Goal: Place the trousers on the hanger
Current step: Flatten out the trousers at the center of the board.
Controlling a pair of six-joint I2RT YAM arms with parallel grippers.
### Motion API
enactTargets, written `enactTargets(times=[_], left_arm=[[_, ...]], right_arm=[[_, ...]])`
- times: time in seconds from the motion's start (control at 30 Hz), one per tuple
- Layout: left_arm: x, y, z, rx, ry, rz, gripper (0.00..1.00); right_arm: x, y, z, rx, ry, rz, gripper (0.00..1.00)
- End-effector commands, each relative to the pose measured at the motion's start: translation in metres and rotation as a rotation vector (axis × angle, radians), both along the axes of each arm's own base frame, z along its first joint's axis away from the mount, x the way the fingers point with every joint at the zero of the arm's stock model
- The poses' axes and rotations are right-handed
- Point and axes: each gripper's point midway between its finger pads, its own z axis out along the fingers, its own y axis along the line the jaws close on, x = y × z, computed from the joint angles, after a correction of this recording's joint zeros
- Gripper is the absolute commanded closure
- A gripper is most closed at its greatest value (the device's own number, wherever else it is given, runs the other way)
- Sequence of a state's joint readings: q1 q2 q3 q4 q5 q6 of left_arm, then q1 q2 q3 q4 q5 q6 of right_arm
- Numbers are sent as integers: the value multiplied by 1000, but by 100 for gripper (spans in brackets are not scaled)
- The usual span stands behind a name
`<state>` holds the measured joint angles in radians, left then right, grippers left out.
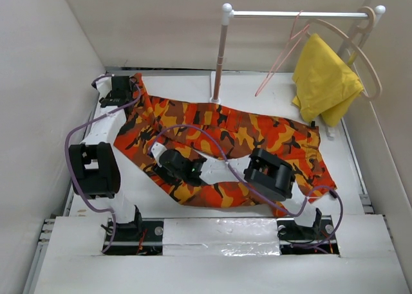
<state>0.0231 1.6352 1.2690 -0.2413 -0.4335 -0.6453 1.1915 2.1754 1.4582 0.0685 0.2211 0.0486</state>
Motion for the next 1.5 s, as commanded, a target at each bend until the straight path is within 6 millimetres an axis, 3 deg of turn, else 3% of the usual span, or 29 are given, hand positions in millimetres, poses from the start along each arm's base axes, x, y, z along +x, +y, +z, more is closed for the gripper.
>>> enactTargets(times=[0.0,0.03,0.07,0.13,0.17,0.2,0.3,0.37,0.4,0.43,0.5,0.53,0.57,0.63,0.67,0.77,0.83,0.9,0.93,0.97,1.0,1.17,1.33,1.47], left_arm=[[13,0,-2,9,1,-16,58],[15,-1,-5,8,6,-21,57],[19,-1,-11,6,20,-24,56],[21,4,-17,13,37,-21,54],[24,5,-21,20,48,-21,53],[25,6,-22,26,50,-23,50],[29,12,-28,48,69,-29,50],[30,16,-31,77,91,-31,50],[30,18,-32,90,98,-29,50],[30,20,-33,101,108,-26,50],[31,23,-37,124,129,-29,50],[31,23,-37,128,132,-30,50],[32,23,-40,128,136,-39,50],[41,20,-37,143,118,-89,50],[48,13,-36,129,105,-138,49],[64,2,-32,153,77,-230,49],[71,3,-32,205,91,-239,50],[77,14,-40,246,150,-199,52],[82,27,-54,271,229,-176,57],[90,28,-53,275,220,-172,57],[88,35,-61,276,263,-163,61],[109,37,-70,329,285,-232,67],[127,29,-77,355,290,-306,55],[136,34,-73,386,268,-295,45]], right_arm=[[-22,3,-37,-99,24,44,49],[-35,6,-42,-107,29,73,59],[-47,3,-50,-123,42,96,82],[-67,3,-52,-131,46,146,96],[-90,8,-42,-113,45,198,100],[-104,-1,-48,-124,47,224,100],[-142,-16,-37,-122,31,291,100],[-150,-28,-33,-119,35,308,100],[-153,-31,-20,-87,41,312,100],[-156,-46,-28,-111,56,315,100],[-159,-55,-22,-103,60,318,100],[-159,-57,-8,-83,53,317,100],[-162,-61,-5,-86,47,322,85],[-159,-65,11,-68,19,316,65],[-153,-68,31,-27,3,302,51],[-128,-83,66,33,-30,283,39],[-113,-92,82,79,-32,267,40],[-97,-107,100,128,-38,234,60],[-90,-118,115,161,-57,206,88],[-89,-119,115,160,-60,201,89],[-84,-123,123,182,-69,180,97],[-69,-134,120,200,-60,141,98],[-60,-134,111,188,-40,140,91],[-56,-134,105,185,-26,141,70]])
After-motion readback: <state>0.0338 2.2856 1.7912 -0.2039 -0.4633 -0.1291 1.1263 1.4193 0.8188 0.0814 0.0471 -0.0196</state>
